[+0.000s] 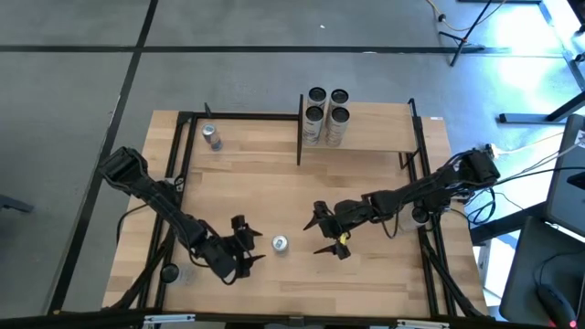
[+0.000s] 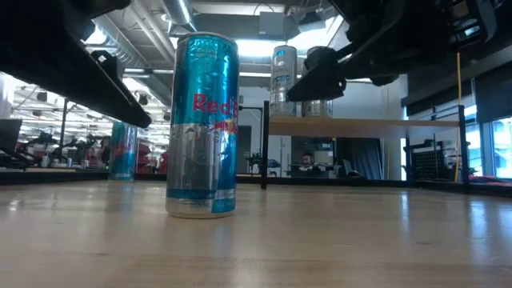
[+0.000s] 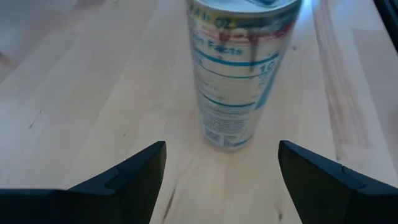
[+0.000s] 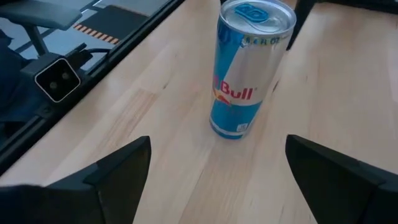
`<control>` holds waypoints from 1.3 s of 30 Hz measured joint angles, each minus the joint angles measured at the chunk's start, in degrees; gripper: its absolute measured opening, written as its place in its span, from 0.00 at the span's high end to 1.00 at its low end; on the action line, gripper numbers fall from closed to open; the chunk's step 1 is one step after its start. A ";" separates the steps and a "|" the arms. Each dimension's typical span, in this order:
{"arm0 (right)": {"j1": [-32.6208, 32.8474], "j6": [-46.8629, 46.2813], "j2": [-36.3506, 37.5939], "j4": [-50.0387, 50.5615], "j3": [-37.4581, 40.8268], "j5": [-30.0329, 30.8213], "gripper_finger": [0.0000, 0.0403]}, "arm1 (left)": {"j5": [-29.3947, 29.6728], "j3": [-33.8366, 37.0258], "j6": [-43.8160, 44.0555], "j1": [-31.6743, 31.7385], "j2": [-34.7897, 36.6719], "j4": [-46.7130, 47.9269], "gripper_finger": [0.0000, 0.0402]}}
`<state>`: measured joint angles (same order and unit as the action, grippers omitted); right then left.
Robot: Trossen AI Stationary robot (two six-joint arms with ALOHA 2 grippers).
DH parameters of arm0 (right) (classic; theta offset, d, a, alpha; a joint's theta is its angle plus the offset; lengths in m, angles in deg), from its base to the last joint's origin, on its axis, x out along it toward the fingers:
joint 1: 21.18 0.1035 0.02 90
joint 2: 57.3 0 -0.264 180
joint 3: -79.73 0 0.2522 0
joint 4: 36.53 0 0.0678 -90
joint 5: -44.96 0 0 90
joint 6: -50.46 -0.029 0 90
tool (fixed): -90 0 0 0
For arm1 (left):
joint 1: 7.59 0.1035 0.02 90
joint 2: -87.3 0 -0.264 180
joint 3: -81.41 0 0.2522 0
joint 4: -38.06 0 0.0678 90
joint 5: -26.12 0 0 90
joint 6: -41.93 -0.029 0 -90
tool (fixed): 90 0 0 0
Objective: Place canned beverage on shelf
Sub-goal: Put the bottom blue soda can on the shelf
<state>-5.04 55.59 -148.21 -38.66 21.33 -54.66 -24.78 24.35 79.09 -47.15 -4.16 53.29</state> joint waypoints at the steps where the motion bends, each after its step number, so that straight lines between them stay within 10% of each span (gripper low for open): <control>1: 0.00 0.04 -0.19 -0.53 0.00 0.00 0.11 | -0.01 0.15 0.12 0.14 0.00 -0.01 0.27; 39: -0.04 1.33 -13.53 -27.63 -0.73 0.09 0.11 | -2.96 5.81 -0.34 3.88 -4.50 -11.55 0.27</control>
<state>-5.09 56.92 -161.74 -66.29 20.59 -54.58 -27.74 30.16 78.75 -43.27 -8.67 41.74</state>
